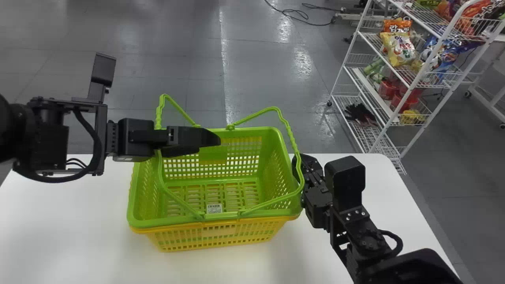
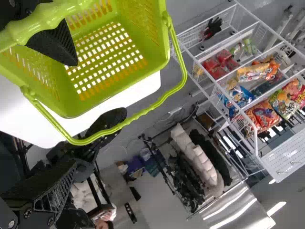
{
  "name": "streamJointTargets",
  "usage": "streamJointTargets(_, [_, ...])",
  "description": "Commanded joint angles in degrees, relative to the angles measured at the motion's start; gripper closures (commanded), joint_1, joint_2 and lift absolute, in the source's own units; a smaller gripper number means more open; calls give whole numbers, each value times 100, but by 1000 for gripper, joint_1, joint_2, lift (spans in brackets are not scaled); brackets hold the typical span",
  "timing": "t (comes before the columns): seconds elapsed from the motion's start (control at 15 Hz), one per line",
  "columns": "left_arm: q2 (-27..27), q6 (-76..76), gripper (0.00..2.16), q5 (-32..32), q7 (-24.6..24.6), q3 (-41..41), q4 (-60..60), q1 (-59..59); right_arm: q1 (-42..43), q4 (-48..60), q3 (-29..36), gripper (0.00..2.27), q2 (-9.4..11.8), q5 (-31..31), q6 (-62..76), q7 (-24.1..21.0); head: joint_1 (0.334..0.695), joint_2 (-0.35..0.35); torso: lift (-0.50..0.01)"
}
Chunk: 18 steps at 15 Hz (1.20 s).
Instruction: Grasp handle with right gripper to insert into left gripper then lift and swing left to center
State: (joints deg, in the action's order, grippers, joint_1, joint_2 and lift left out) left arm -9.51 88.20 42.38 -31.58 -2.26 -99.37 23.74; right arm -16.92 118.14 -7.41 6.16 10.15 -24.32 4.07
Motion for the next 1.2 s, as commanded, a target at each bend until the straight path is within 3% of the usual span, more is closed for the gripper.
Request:
streamJointTargets(0.0, [-7, -299, 76, -186, -59, 138, 94, 87, 4, 42, -50, 2098, -1, 22, -113, -3, 695, -149, -93])
streamJointTargets(1.13, [231, -545, 76, -265, -68, 481, 164, 236, 22, 359, -560, 2098, -62, 128, -271, -91, 695, -138, -93])
